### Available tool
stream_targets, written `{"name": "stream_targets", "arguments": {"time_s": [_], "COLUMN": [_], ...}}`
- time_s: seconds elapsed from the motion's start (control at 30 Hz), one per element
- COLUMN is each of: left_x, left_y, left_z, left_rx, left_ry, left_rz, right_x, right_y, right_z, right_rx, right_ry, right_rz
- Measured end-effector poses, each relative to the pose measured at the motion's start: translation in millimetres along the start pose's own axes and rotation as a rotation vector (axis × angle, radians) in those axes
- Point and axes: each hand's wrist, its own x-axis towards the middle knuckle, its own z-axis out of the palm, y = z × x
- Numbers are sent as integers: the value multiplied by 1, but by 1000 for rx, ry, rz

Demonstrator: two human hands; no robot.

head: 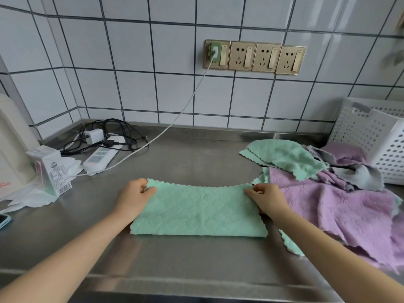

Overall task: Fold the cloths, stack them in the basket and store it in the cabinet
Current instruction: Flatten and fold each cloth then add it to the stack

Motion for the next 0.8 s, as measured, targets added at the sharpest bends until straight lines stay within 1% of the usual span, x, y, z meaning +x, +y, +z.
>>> {"name": "stream_targets", "arguments": {"time_s": [0.13,0.2,0.23,0.27,0.3,0.33,0.37,0.4,0.43,0.47,0.5,0.53,0.57,0.7,0.8], "left_x": [2,-2,-5,-12,-22,-34,-50,-68,-83,-96,-105,-111,-114,-116,-119], "left_y": [2,10,12,17,22,30,39,49,59,66,67,66,62,43,25], "left_z": [4,-3,-7,-12,-15,-16,-14,-12,-8,-2,4,9,11,-2,-19], "left_rx": [88,128,203,328,424,406,319,214,162,180,249,330,395,469,496], "left_ry": [20,23,30,46,90,125,74,-45,-202,-345,-439,-491,-522,-573,-569], "left_rz": [-54,-96,-85,-33,49,167,279,370,426,457,472,482,487,463,430], "right_x": [2,-1,-4,-7,-13,-23,-36,-52,-65,-76,-83,-86,-87,-86,-84], "right_y": [-4,-10,-14,-16,-17,-18,-18,-18,-16,-13,-6,1,9,25,35], "right_z": [1,-3,-6,-10,-14,-16,-15,-12,-7,1,7,11,11,-5,-20], "right_rx": [-53,-19,-10,-61,-191,-334,-422,-452,-463,-474,-488,-509,-531,-583,-645], "right_ry": [-10,-13,-7,22,74,130,169,153,79,-10,-95,-151,-167,-138,-103], "right_rz": [71,115,114,65,-42,-195,-391,-598,-759,-871,-928,-950,-962,-971,-985]}}
